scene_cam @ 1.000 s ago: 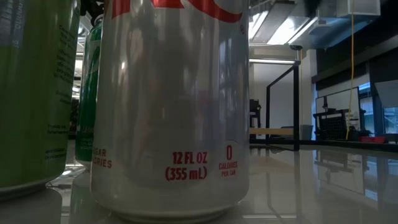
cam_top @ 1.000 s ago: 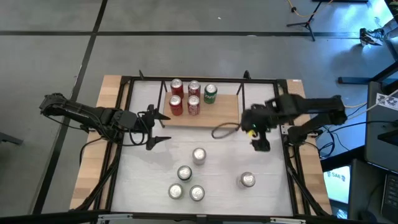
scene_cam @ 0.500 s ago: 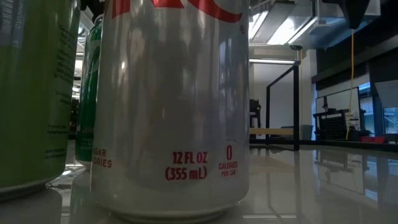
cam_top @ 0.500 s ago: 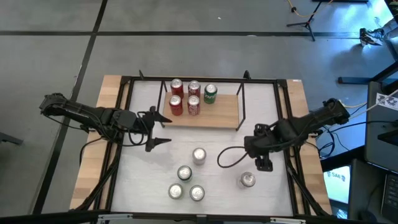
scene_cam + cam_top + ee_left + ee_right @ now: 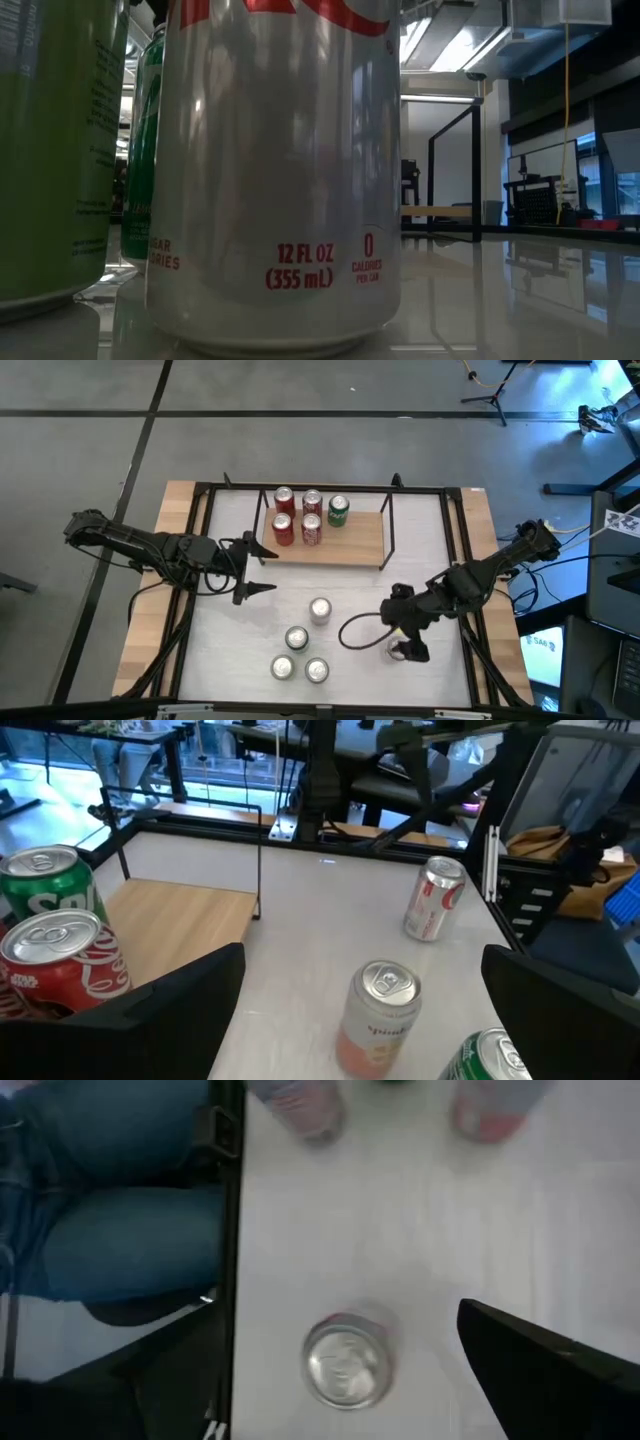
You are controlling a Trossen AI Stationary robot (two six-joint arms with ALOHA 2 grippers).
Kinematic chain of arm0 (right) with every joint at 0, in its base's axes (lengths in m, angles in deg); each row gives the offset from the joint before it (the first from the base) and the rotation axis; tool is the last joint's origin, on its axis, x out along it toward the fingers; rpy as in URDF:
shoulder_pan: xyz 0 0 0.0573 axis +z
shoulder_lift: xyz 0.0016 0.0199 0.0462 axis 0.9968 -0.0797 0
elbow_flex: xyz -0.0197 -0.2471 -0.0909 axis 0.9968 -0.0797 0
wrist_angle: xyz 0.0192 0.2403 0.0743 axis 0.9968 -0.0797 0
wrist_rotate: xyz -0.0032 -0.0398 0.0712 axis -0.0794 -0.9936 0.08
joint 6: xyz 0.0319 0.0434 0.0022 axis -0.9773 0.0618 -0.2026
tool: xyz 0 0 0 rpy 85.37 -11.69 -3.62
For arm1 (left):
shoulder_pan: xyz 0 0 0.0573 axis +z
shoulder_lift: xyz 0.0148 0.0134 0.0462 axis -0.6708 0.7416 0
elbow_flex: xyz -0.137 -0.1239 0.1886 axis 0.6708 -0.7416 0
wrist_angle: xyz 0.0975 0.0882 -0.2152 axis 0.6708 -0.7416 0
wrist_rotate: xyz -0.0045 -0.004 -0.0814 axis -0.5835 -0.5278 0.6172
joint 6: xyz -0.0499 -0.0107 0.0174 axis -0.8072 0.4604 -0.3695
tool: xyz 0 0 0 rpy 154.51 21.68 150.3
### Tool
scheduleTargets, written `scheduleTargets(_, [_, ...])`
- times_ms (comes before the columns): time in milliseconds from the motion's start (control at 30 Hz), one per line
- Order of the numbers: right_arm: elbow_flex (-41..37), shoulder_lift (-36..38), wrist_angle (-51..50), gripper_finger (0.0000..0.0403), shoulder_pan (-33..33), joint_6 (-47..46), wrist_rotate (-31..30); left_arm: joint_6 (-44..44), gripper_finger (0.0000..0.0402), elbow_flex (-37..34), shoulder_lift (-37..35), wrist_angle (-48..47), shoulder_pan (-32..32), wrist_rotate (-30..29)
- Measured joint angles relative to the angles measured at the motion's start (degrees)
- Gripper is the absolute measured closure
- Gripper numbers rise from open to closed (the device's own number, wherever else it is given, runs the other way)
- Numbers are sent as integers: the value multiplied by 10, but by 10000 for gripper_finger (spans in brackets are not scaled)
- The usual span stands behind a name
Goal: Place canned beverage on shelf
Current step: Put the right silver soda can on the shelf
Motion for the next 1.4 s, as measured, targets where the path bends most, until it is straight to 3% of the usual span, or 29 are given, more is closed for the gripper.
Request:
scheduleTargets(500, [0,-73,-24,21,86,-4,-50,-1,5,0,46,13,0,0])
scheduleTargets(1400, [0,-156,-83,21,90,-12,-45,-1,5,0,76,14,0,0])
